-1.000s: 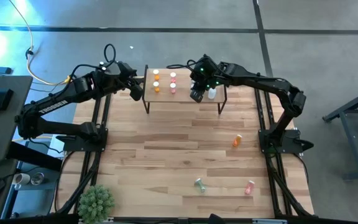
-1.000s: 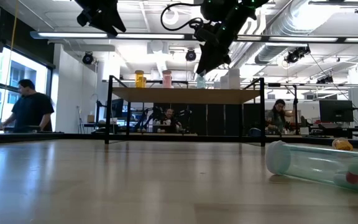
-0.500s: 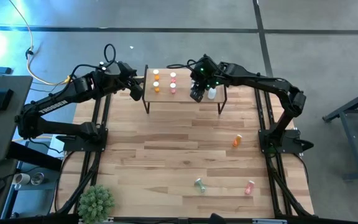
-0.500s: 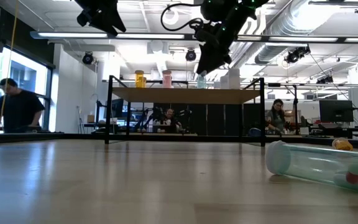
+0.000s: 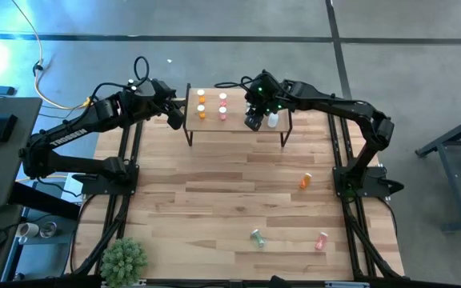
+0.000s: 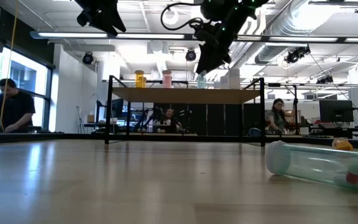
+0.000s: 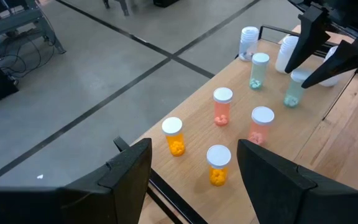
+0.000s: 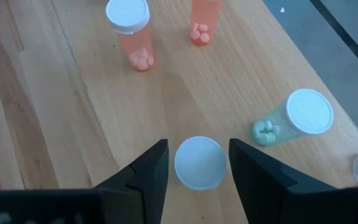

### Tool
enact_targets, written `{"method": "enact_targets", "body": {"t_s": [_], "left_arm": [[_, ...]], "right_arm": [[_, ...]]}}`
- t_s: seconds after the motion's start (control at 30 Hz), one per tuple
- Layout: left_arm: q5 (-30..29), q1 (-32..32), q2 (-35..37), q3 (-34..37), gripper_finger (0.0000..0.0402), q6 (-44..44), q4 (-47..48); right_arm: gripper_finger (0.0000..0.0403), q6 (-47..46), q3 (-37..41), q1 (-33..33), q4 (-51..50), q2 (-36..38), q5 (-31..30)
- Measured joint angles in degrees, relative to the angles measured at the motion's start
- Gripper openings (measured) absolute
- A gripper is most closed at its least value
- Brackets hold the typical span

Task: Pick and place medicine bottles onto shelf by color
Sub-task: Put the left blue pill bottle on the shelf aligned with the blue pill bottle, then put the pink pill bottle on the shelf aligned with the pink pill bottle

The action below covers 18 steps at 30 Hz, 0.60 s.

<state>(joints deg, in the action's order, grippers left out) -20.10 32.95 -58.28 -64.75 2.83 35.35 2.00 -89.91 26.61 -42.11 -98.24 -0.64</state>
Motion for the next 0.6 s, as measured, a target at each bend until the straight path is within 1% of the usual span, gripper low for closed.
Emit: {"method": "enact_targets", "body": {"t_s": [0.43,0.6], "left_arm": [[0.00,0.01,0.00,0.00,0.0227,0.01,0.00],[0.00,0.02,0.00,0.00,0.0227,0.00,0.00]], "right_arm": [[0.0160,-0.63,-2.64,-0.63,-2.24,0.17,0.06],[0.0160,-2.30,-5.08,-0.84,-3.69,0.16,0.06]]}}
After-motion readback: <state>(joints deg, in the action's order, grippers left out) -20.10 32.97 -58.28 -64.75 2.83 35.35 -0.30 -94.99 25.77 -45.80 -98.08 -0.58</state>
